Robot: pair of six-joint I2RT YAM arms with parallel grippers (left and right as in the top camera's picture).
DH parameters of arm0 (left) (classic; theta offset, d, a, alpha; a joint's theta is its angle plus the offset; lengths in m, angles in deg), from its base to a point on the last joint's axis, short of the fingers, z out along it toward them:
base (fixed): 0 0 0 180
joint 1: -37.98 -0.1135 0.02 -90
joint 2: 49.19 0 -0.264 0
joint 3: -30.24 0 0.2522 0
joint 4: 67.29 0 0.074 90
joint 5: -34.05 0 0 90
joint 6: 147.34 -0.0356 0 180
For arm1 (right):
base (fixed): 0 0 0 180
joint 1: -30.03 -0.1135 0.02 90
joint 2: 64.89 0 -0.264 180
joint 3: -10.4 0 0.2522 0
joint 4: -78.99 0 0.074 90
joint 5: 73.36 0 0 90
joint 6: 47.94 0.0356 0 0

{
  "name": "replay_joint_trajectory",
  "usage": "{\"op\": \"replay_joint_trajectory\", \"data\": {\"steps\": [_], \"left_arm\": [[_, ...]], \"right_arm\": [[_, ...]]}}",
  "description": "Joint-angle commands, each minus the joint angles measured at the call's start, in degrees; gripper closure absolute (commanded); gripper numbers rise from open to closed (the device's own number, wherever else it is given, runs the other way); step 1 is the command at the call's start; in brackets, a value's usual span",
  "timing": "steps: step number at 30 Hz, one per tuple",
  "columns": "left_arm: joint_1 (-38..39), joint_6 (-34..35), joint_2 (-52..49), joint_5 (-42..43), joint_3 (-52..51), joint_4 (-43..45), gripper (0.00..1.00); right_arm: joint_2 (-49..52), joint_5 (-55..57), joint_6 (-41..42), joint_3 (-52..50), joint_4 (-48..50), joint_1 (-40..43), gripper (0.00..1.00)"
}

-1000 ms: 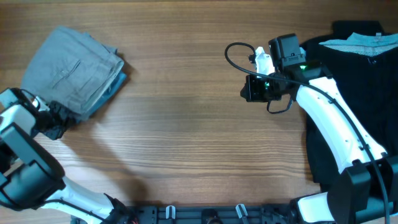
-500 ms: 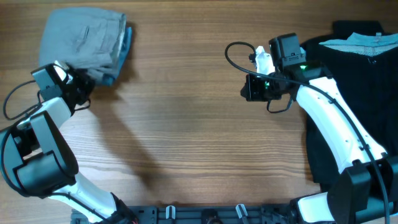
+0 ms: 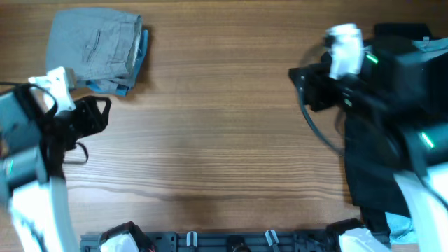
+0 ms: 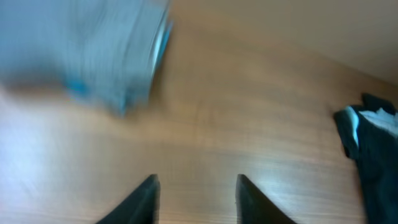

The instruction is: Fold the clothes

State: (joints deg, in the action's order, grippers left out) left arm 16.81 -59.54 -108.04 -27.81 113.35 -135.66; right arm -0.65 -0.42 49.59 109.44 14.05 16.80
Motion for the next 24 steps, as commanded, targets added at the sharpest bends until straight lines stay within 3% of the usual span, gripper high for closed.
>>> {"op": "replay_joint_trajectory", "data": {"steps": [1,2,6,8,17,19,22,24], "left_arm": [[4.83,-13.40,10.64,0.15,4.96,-0.85,0.19],[5.75,-13.70,12.59,-0.17,4.96,-0.70,0.00],[6.01,-13.55,14.60,0.76,4.92,-0.57,0.00],[6.05,-13.49,14.45,3.91,4.92,-0.35,0.00],[6.05,-13.49,14.45,3.91,4.92,-0.52,0.00],[6.05,-13.49,14.45,3.91,4.92,-0.52,0.00],[6.05,-13.49,14.45,3.93,4.92,-0.52,0.00],[6.05,-13.49,14.45,3.91,4.92,-0.52,0.00]], "right_arm": [[-8.98,3.61,-0.24,1.29,-0.15,0.13,0.00],[-10.67,3.63,-0.28,1.29,-0.44,0.13,0.00],[-13.88,3.58,0.13,1.29,-4.13,0.13,0.00],[-13.75,3.52,0.28,1.27,-6.47,0.13,0.00],[-11.23,2.93,3.67,1.25,-12.96,0.13,0.00],[-11.28,8.17,2.03,0.66,-6.73,0.13,0.00],[-13.88,6.29,-13.55,-2.23,7.93,0.13,0.00],[-16.59,6.12,-19.58,-5.44,13.99,0.17,0.00]]}}
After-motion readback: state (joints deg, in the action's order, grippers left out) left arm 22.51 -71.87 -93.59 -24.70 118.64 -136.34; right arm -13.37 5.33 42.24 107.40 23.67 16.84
